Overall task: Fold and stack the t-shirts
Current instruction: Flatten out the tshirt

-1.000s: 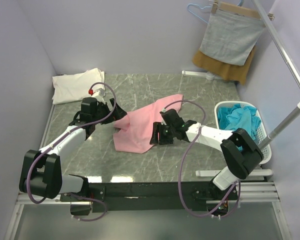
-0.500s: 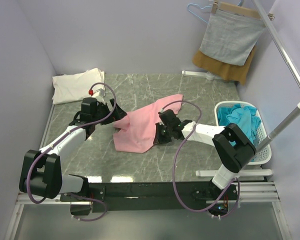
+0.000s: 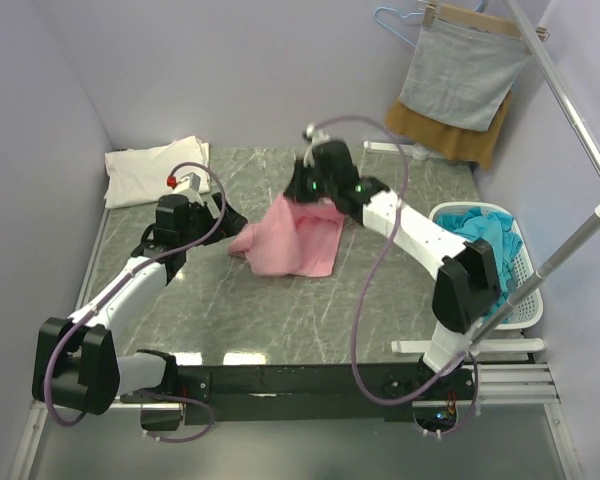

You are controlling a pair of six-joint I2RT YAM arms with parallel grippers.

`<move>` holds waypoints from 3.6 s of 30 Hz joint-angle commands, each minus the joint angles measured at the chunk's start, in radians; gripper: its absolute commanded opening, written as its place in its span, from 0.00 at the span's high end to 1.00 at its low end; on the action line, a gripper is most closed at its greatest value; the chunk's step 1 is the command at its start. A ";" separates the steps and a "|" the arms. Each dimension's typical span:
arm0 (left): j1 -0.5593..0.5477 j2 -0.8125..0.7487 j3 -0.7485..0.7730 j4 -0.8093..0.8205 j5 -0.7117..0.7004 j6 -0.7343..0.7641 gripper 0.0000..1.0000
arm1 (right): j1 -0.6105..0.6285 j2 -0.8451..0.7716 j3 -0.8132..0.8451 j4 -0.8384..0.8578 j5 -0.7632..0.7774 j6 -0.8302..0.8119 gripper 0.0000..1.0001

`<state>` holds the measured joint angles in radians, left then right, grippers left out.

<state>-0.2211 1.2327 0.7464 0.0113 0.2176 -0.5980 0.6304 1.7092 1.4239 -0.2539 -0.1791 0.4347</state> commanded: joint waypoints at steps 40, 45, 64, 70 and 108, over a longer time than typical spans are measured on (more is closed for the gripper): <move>-0.130 0.605 0.217 0.279 -0.066 0.063 0.48 | -0.377 0.455 0.564 -0.035 0.099 -0.106 1.00; -0.130 0.675 0.268 0.276 -0.058 0.056 0.99 | -0.377 0.408 0.523 -0.027 0.079 -0.117 1.00; -0.127 -0.008 0.401 -0.262 -0.175 0.172 0.99 | -0.194 -0.517 -0.089 -0.060 0.073 -0.188 1.00; -0.127 -0.283 0.393 -0.413 -0.198 0.178 0.99 | -0.003 -0.764 -0.175 -0.151 0.107 -0.166 1.00; -0.040 0.254 0.197 -0.306 -0.434 0.046 0.00 | -0.291 -0.074 -0.126 -0.100 0.449 -0.149 1.00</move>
<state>-0.3336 1.5333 0.9833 -0.3805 -0.1806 -0.5072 0.3607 1.6691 1.2629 -0.3611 0.2436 0.3012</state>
